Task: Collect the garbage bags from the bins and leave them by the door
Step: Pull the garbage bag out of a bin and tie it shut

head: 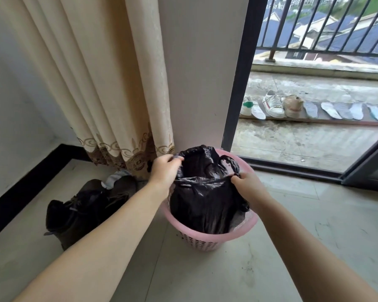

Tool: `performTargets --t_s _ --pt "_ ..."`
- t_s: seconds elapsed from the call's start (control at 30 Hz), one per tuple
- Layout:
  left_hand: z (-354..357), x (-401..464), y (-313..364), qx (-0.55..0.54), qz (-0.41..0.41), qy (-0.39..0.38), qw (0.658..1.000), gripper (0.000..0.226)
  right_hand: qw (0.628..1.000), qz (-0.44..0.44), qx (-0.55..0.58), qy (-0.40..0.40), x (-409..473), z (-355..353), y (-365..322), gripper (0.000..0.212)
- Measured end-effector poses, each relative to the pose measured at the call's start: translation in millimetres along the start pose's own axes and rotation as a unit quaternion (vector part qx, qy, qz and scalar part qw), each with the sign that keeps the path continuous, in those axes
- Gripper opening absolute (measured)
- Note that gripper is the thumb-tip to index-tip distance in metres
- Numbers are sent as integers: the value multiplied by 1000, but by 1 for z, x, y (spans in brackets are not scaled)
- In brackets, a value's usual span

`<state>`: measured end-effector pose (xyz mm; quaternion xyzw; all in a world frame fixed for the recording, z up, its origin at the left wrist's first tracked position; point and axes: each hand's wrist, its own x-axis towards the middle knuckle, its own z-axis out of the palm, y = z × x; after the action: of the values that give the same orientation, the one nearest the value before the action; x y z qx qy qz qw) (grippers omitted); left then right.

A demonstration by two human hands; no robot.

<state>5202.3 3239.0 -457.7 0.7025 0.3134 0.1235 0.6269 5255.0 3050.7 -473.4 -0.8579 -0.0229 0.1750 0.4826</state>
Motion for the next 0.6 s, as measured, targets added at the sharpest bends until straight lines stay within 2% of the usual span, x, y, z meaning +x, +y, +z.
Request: performTargets --t_s 0.07,0.1,0.17,0.2,0.27,0.3,0.37,0.4,0.43,0.47,0.5,0.53,0.6 --pt "18 -22 4 90 50 -93 990 22 995 -8 84 -58 -3 9 -8 31" --pt "28 -33 4 122 60 -129 982 24 983 -11 142 -117 -7 13 -13 32" --pt "42 -45 5 140 34 -166 976 38 943 -6 241 -230 -14 19 -18 27" --pt "45 -46 8 128 6 -177 976 47 932 -14 249 -264 -16 19 -19 30" --pt "44 -42 15 105 -30 -206 972 61 938 -52 180 -292 -14 18 -10 60" --pt "42 -39 17 125 -31 -220 967 61 947 -78 99 -294 -15 17 -8 79" --pt "38 -38 22 274 16 -251 928 51 963 -117 -46 -238 -21 25 -7 96" --pt "36 -40 25 367 56 -267 889 43 969 -136 -54 -199 -22 30 -7 91" --pt "36 -42 29 442 95 -275 849 38 974 -152 -14 -165 -23 35 -9 74" --pt "37 -43 32 499 133 -267 814 38 976 -161 11 -148 -23 39 -10 45" --pt "36 -43 36 530 169 -232 798 39 977 -169 -16 -133 -22 39 -13 20" --pt "33 -38 39 540 208 -177 796 39 975 -180 -74 -110 -20 37 -15 16" --pt "22 -21 39 471 236 -52 848 36 970 -175 -133 -100 -16 29 -13 16"
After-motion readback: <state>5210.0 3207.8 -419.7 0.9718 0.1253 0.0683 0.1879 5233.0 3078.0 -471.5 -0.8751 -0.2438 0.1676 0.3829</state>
